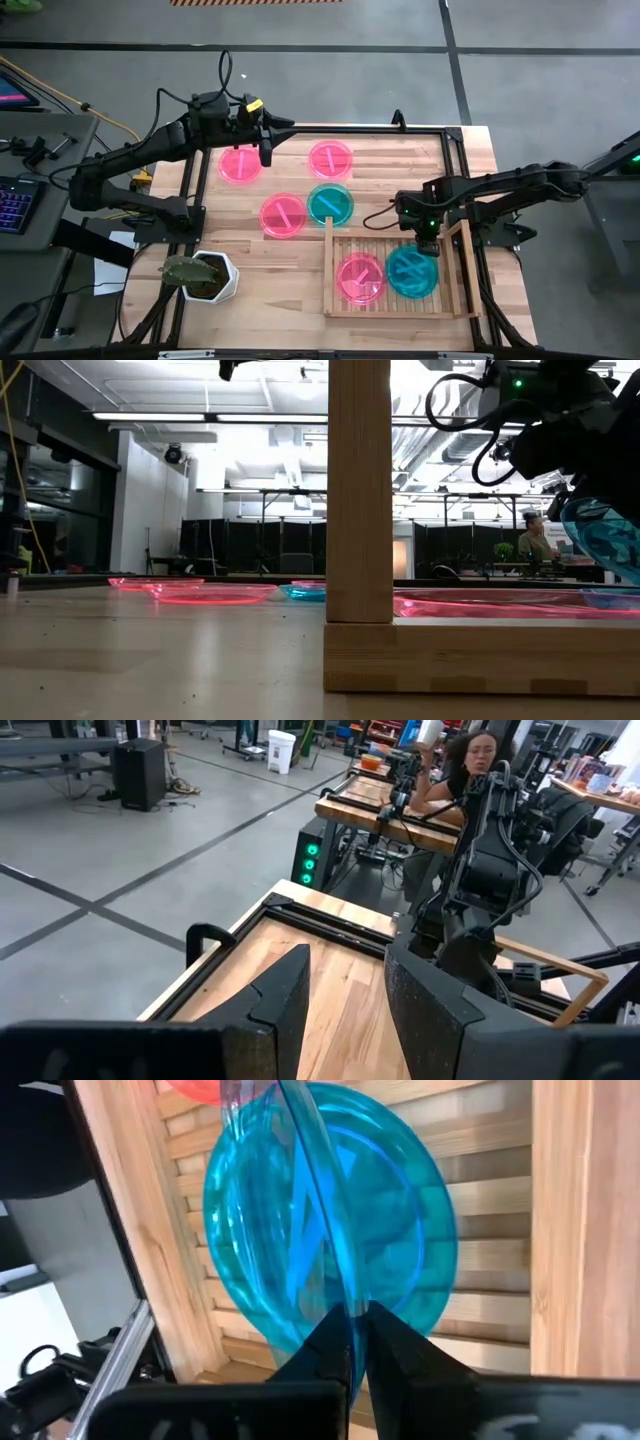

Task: Place and stack plates onto a shelf
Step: Stack the blue plate on top of the blue plates on the shelf

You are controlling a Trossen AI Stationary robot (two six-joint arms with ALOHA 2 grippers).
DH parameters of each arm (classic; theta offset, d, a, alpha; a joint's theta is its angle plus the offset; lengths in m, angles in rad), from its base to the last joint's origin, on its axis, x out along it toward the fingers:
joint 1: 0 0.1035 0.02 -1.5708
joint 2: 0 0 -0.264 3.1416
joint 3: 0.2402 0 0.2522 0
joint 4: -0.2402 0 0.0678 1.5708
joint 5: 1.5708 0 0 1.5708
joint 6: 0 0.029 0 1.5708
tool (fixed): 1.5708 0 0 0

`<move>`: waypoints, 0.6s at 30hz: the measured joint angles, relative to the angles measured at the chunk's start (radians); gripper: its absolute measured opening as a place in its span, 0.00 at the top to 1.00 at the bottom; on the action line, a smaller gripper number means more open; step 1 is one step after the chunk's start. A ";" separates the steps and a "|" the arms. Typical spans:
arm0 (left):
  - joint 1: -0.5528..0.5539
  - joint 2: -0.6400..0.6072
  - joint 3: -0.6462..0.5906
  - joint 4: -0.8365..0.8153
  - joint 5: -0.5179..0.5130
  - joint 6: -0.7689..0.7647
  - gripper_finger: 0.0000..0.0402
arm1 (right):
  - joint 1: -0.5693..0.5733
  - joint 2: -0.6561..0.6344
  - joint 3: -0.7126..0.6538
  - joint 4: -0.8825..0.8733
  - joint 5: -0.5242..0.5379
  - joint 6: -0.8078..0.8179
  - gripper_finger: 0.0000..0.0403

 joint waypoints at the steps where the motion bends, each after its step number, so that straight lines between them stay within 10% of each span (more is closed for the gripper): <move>1: 0.000 0.000 0.000 0.000 0.000 0.000 0.70 | 0.000 0.000 0.000 0.000 0.000 -0.001 1.00; 18: 0.000 0.000 0.000 0.000 0.000 0.000 0.70 | 0.026 0.000 0.000 -0.008 0.090 0.051 1.00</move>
